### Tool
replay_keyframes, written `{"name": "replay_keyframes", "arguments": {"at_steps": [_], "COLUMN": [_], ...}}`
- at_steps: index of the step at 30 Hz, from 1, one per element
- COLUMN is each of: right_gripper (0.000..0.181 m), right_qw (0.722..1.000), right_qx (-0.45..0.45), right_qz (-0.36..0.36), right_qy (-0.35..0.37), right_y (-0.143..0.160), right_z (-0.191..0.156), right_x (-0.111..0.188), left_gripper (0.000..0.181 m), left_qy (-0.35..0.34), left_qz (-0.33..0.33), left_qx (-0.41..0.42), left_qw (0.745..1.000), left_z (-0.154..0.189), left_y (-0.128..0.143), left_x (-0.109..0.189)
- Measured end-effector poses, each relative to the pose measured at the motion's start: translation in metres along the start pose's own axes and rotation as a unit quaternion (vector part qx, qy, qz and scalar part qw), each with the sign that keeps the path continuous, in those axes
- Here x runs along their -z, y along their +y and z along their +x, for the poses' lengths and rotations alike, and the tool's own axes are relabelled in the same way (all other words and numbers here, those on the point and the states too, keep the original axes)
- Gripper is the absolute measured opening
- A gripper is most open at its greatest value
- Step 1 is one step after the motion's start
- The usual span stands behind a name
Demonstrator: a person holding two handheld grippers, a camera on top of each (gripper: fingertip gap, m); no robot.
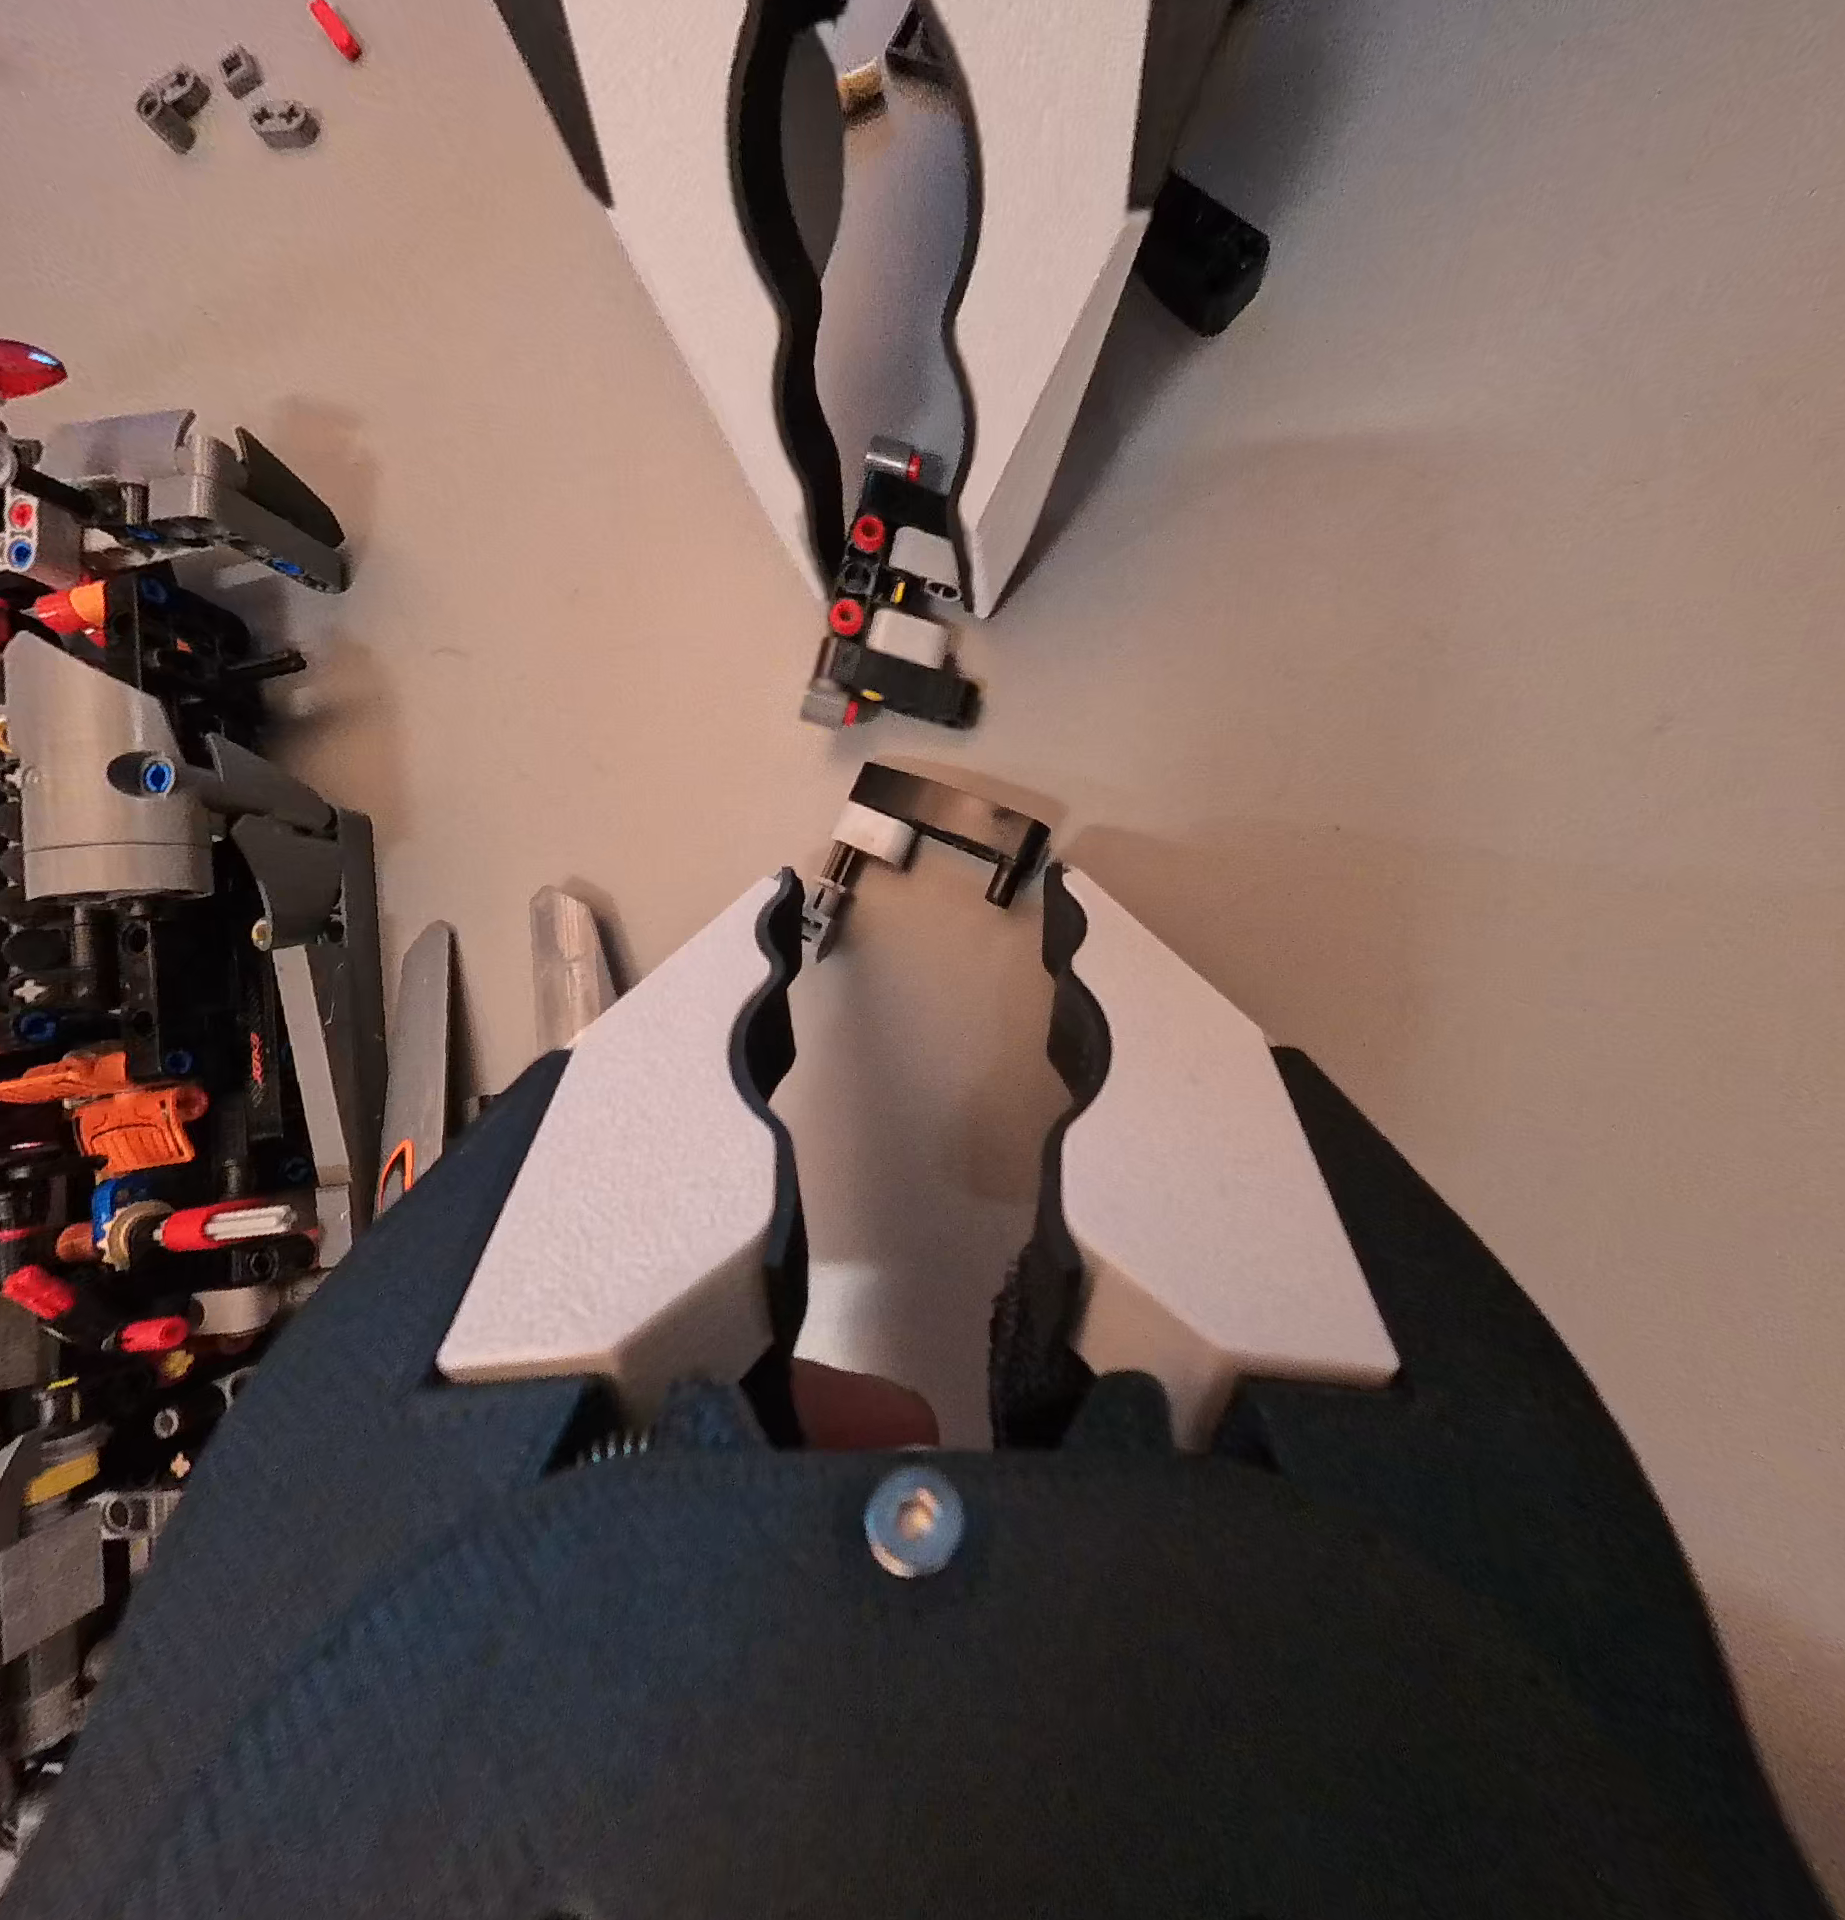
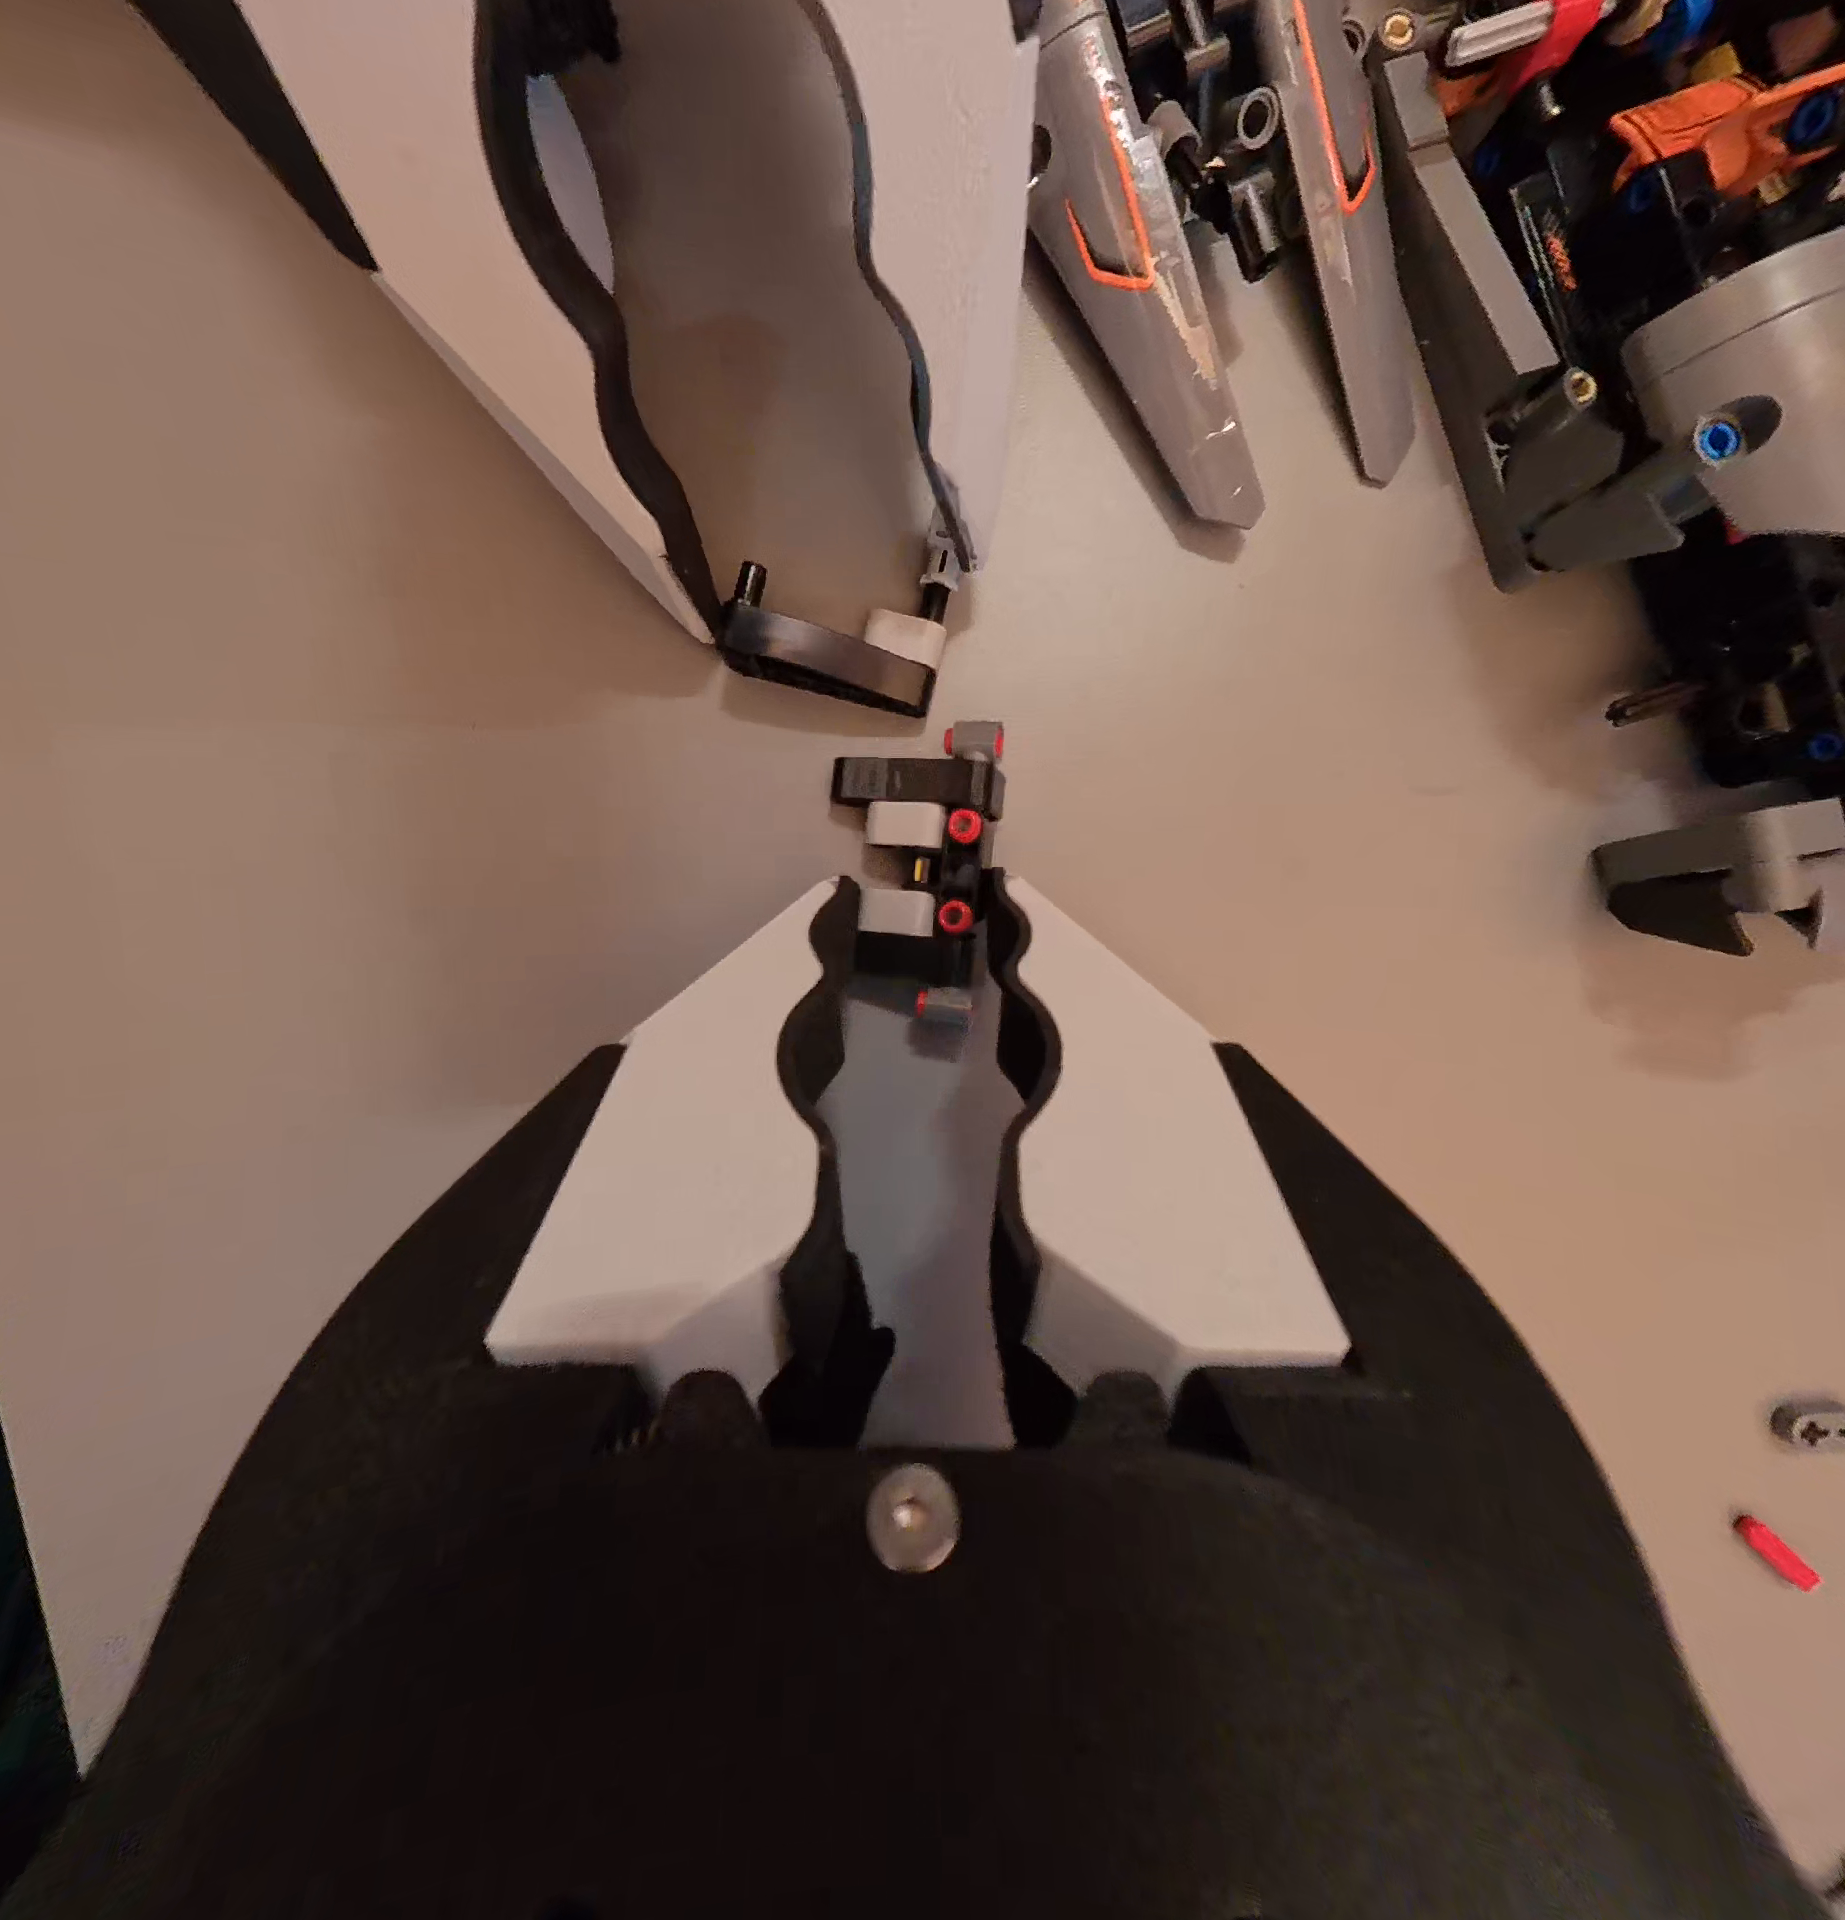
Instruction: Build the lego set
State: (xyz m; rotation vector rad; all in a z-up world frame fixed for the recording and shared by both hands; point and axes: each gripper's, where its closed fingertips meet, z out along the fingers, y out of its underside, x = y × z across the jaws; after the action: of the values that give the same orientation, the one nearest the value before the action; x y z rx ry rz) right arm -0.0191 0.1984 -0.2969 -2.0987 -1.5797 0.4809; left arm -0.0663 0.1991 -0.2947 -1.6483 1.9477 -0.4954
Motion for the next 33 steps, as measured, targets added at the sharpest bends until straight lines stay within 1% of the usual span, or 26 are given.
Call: {"name": "replay_keyframes", "arguments": {"at_steps": [2,5,8,12,14,16,21,26,28,29,31,33], "right_gripper": [0.022,0.022,0.022,0.022,0.022,0.022,0.022,0.022,0.022,0.022,0.022,0.022], "right_qw": [1.000,0.999,0.990,0.959,0.947,0.942,0.941,0.946,0.952,0.960,0.980,0.992], "right_qx": [0.019,0.008,0.009,0.015,0.017,0.028,0.036,0.029,0.020,0.018,0.015,0.024], "right_qz": [0.003,0.026,0.117,0.261,0.300,0.317,0.317,0.304,0.288,0.266,0.191,0.123], "right_qy": [-0.009,-0.032,-0.072,-0.107,-0.111,-0.111,-0.110,-0.104,-0.099,-0.086,-0.058,-0.032], "right_y": [0.002,0.001,-0.017,-0.045,-0.051,-0.053,-0.053,-0.047,-0.043,-0.038,-0.021,-0.005], "right_z": [-0.001,0.000,-0.006,-0.010,-0.008,-0.008,-0.010,-0.006,-0.002,0.002,0.011,0.016], "right_x": [0.001,0.005,0.021,0.057,0.069,0.075,0.077,0.074,0.072,0.067,0.052,0.039], "left_gripper": [0.044,0.044,0.045,0.045,0.045,0.045,0.045,0.045,0.046,0.046,0.047,0.046], "left_qy": [0.000,0.000,-0.003,-0.007,-0.007,-0.007,-0.007,-0.007,-0.006,-0.005,-0.002,0.001], "left_qz": [0.000,0.001,0.003,0.009,0.010,0.008,0.010,0.010,0.011,0.011,0.009,0.011], "left_qx": [-0.001,-0.001,-0.001,0.000,0.000,0.000,0.000,0.000,0.000,-0.001,-0.005,-0.001], "left_qw": [1.000,1.000,1.000,1.000,1.000,1.000,1.000,1.000,1.000,1.000,1.000,1.000], "left_z": [0.000,0.000,-0.001,-0.002,-0.002,-0.002,-0.002,-0.002,-0.002,-0.001,0.001,0.001], "left_y": [0.000,-0.001,-0.001,-0.003,-0.003,-0.003,-0.003,-0.003,-0.004,-0.004,-0.005,-0.006], "left_x": [0.000,0.000,0.001,0.004,0.004,0.004,0.004,0.004,0.003,0.002,-0.002,-0.005]}}
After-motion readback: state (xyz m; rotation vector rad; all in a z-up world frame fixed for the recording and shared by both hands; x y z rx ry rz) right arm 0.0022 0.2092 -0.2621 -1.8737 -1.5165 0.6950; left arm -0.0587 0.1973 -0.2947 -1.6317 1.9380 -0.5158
